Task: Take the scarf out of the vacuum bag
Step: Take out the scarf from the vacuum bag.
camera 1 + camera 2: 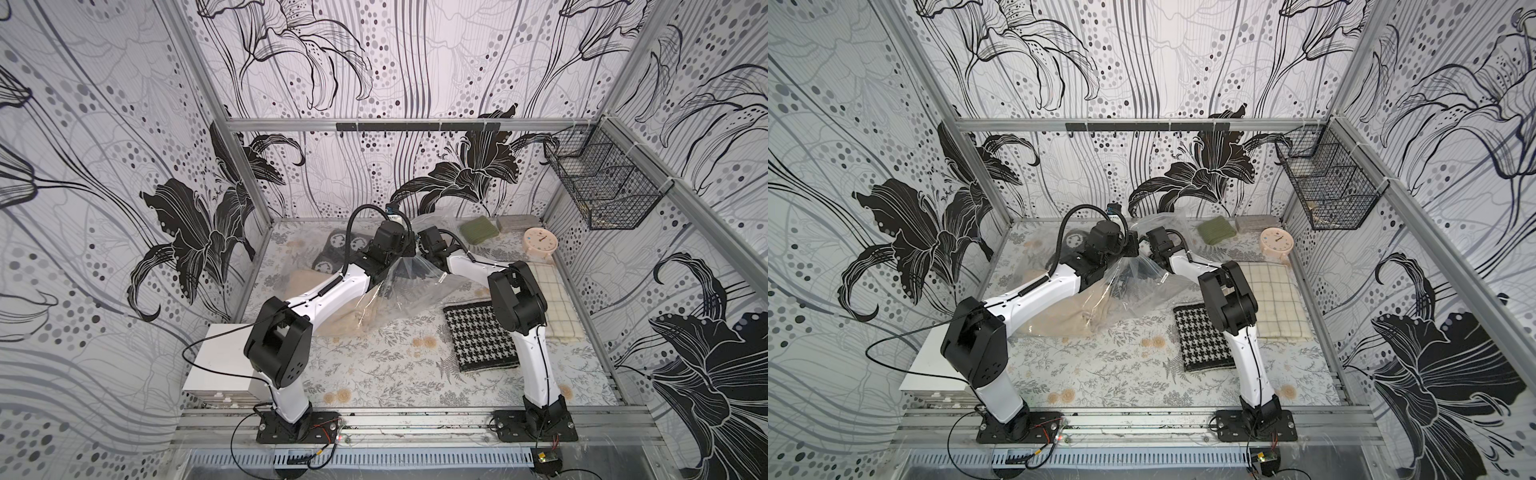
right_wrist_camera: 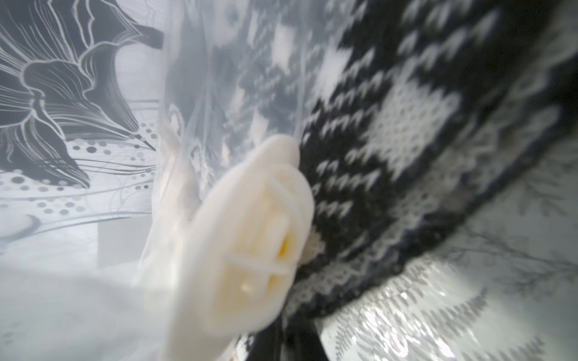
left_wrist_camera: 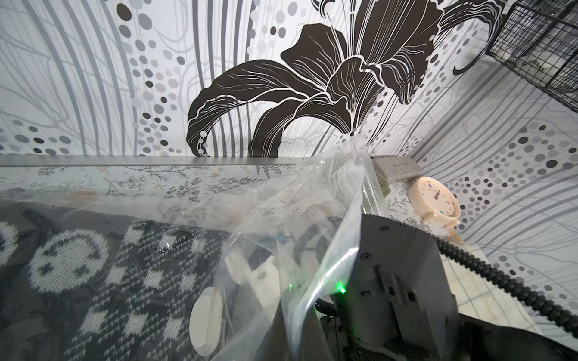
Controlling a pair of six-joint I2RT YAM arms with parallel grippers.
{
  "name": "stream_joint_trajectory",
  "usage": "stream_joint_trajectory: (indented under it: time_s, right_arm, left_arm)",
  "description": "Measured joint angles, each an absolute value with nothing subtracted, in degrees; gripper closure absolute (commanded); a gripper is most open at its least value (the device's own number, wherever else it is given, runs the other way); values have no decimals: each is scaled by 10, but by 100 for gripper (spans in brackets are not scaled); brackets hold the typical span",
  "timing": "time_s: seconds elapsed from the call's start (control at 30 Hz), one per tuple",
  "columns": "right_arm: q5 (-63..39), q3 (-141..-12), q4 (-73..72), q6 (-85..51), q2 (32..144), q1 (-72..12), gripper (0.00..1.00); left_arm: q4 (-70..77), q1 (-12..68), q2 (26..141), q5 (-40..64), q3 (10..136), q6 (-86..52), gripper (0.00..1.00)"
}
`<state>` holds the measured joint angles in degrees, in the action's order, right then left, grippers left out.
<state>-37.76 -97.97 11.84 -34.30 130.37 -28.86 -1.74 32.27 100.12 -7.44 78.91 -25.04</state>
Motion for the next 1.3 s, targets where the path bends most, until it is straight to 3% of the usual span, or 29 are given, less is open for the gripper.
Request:
stream_joint_trajectory:
  time_s: [0.43, 1.3]
  right_arm:
    - [-366, -887, 140, -323, 1223, -260, 100]
    - [-312, -882, 262, -245, 1189, -236, 100]
  left_arm:
    - [-17, 323, 1019, -65, 786, -251, 100]
    - [-23, 331, 1025, -74, 786, -244, 100]
